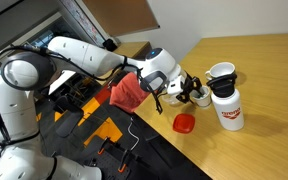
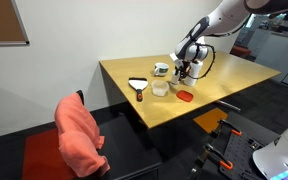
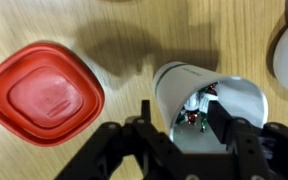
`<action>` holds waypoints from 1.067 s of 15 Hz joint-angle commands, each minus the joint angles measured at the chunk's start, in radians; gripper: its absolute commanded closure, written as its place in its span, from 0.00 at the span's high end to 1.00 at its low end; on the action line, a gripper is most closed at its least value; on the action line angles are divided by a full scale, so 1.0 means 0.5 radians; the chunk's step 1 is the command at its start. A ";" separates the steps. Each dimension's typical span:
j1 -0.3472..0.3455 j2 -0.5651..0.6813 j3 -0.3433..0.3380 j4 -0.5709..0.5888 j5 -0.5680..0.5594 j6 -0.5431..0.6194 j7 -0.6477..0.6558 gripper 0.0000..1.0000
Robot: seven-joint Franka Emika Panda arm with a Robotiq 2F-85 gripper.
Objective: Uncover the lunchbox, pour the sweets in the cup into it, and then cover it
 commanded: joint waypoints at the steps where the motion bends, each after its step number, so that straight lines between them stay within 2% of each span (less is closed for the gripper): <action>1: 0.022 0.019 -0.029 0.057 -0.052 -0.072 0.088 0.32; 5: 0.015 0.009 -0.015 0.043 -0.052 -0.054 0.060 0.03; 6: 0.008 -0.003 -0.001 0.032 -0.055 -0.057 0.034 0.00; 12: 0.108 -0.204 -0.039 -0.210 -0.286 -0.013 -0.158 0.01; 16: 0.309 -0.425 -0.190 -0.475 -0.577 -0.016 -0.270 0.01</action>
